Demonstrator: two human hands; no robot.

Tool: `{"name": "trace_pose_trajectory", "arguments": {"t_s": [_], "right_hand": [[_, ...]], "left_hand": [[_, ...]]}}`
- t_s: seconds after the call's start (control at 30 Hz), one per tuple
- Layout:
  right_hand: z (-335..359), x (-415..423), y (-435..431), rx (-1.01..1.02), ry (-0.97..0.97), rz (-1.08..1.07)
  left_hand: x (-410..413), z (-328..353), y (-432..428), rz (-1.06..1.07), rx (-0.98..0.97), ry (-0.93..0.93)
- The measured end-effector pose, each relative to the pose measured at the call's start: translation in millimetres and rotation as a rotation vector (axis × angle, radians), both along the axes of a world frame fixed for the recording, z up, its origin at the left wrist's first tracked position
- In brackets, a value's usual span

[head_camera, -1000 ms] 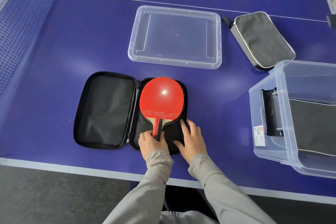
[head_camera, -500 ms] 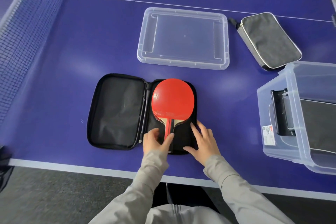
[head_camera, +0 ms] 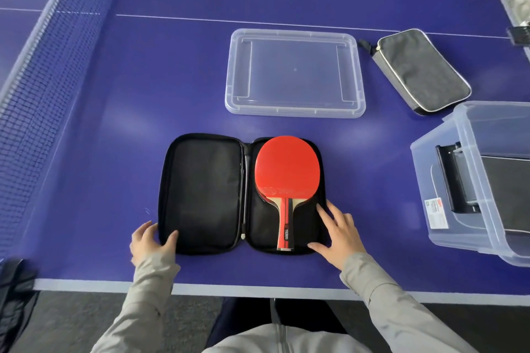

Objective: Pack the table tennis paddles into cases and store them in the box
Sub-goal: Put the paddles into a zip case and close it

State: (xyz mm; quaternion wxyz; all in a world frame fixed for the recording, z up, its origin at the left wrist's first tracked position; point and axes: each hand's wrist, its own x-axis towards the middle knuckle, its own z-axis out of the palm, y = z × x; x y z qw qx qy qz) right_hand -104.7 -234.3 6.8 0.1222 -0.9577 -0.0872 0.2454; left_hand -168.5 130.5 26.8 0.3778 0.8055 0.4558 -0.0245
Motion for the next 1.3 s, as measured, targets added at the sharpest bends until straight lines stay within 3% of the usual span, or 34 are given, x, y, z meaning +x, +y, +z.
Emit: {"name": "trace_pose_trajectory", "arguments": {"t_s": [0.13, 0.27, 0.47, 0.57, 0.63, 0.7, 0.77, 0.9, 1.03, 1.17, 1.3], "right_hand": [[2, -2, 3, -0.038, 0.006, -0.02], [2, -7, 8, -0.079, -0.001, -0.023], [20, -8, 6, 0.162, 0.033, -0.183], [47, -3, 13, 0.576, -0.098, -0.547], [69, 5, 21, 0.867, 0.008, -0.8], [83, 12, 27, 0.902, 0.097, -0.79], [85, 18, 32, 0.753, 0.099, -0.715], [64, 30, 28, 0.507, 0.054, -0.778], [47, 30, 25, 0.515, 0.15, -0.897], [39, 23, 28, 0.577, 0.175, -0.983], [34, 19, 28, 0.589, 0.177, -0.985]], "left_hand": [[-12, 35, -7, 0.112, -0.383, -0.287], [-17, 77, -35, -0.052, -0.499, -0.419], [6, 106, -109, -0.57, -0.283, -0.46], [18, 97, -149, -0.797, -0.12, -0.471], [26, 88, -171, -0.911, -0.014, -0.455], [31, 80, -188, -1.002, 0.047, -0.43], [34, 71, -196, -1.071, 0.069, -0.391], [42, 46, -177, -0.9, -0.105, -0.252], [70, 29, -132, -0.424, -0.144, -0.046], [101, 27, -118, -0.226, -0.504, 0.087], [122, 27, -125, -0.16, -0.594, 0.172]]}}
